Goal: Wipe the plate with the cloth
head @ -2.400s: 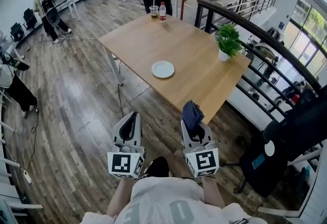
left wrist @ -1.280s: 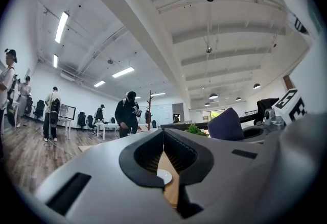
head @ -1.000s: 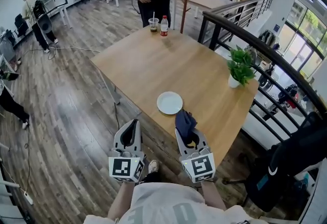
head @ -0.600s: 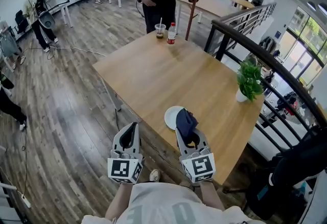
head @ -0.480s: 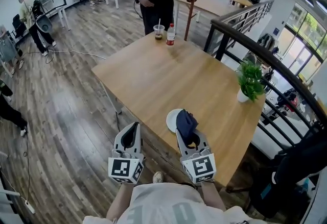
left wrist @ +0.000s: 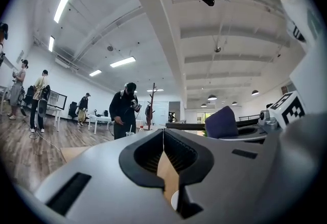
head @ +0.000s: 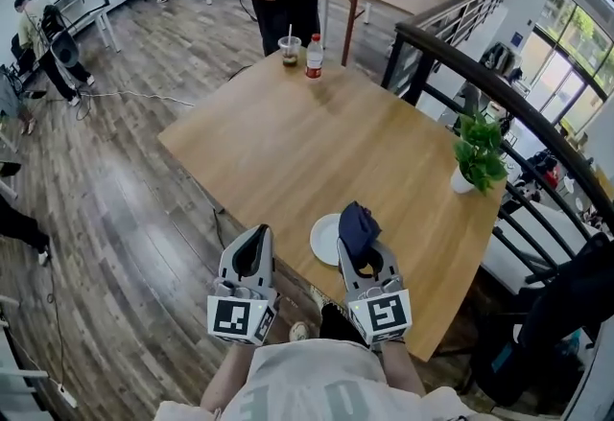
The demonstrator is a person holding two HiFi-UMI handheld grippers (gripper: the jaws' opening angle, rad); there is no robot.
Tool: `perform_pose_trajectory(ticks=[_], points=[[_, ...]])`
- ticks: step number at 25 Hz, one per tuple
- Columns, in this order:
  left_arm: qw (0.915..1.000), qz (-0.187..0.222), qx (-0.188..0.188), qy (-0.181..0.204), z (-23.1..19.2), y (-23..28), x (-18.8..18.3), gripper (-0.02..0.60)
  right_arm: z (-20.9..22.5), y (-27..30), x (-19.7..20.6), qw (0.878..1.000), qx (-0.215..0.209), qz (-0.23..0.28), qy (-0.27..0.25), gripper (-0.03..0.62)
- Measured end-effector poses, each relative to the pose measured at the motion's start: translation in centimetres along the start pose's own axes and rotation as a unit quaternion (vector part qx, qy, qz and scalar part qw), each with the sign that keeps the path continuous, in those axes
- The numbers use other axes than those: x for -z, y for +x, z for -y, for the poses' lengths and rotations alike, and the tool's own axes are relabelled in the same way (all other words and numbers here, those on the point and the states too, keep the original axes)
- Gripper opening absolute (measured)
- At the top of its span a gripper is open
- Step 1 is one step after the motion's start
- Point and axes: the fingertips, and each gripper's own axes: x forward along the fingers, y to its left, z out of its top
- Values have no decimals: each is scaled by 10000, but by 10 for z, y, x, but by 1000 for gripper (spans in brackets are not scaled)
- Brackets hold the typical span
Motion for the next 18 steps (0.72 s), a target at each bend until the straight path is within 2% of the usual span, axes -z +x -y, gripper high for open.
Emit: perform_pose_trajectory(ticks=[8, 14, 18], points=[[9990, -268, 175, -309, 5, 47, 18, 9, 28, 26, 3, 9997, -170, -109, -112, 57], [9960, -668, 258, -525, 11, 61, 43, 9, 52, 32, 17, 9996, -78, -283, -2, 57], [9950, -695, 212, -687, 3, 74, 48, 9, 64, 35, 17, 9997, 30, -232, 32, 57]])
